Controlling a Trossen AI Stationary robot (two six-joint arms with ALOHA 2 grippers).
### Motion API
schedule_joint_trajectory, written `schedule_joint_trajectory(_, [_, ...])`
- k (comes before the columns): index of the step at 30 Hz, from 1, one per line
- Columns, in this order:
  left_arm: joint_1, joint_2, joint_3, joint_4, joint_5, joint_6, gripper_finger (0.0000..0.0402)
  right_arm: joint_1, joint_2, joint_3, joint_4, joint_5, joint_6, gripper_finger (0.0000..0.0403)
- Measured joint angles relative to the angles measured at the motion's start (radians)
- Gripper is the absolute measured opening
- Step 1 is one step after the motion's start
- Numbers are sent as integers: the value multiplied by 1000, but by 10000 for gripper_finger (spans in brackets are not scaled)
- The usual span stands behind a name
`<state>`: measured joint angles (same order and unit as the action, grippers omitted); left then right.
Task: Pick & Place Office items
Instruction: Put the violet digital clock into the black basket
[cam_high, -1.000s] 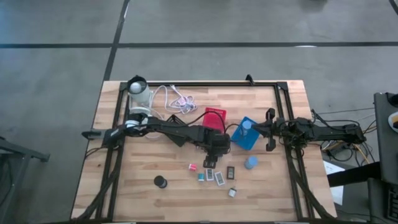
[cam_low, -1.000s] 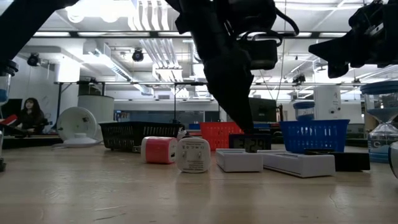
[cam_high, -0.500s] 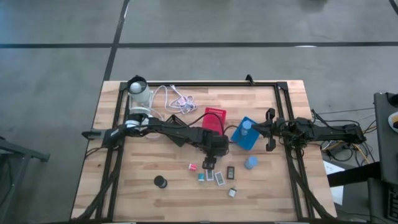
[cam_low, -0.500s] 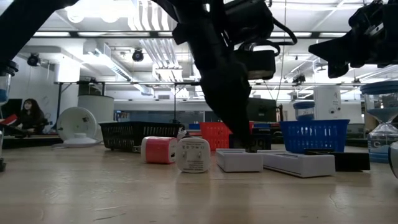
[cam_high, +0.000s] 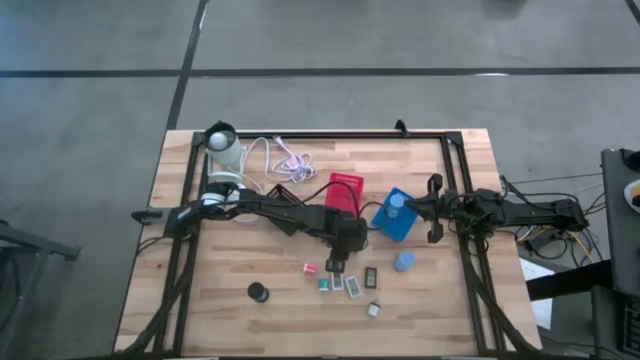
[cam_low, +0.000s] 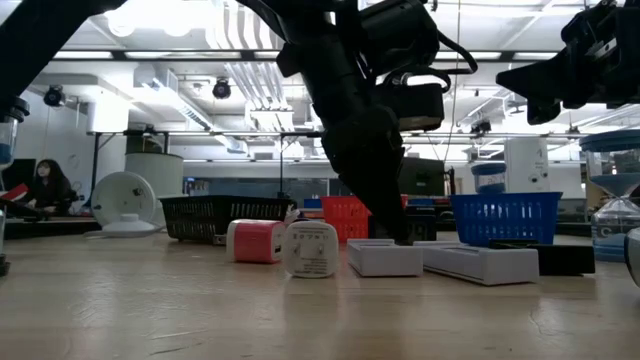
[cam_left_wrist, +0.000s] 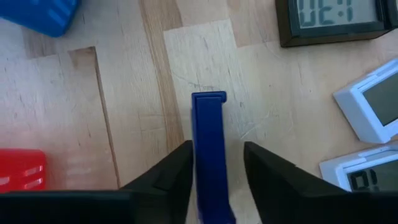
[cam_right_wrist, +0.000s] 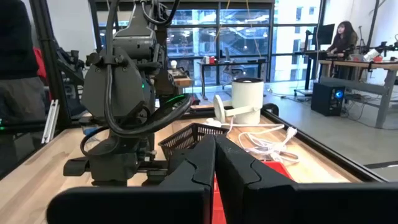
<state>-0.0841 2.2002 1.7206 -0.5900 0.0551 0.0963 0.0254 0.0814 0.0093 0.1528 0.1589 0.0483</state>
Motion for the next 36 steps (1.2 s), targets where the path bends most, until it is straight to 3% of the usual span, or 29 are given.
schedule_joint_trajectory(10, [0,0,7,-2,-1,37,57,0,0,0,0,0,-4,8])
schedule_joint_trajectory(23, [0,-49,56,-27,-3,49,61,0,0,1,-17,0,-4,8])
schedule_joint_trajectory(36, [0,-336,54,-42,6,72,63,0,-1,1,-16,0,-8,8])
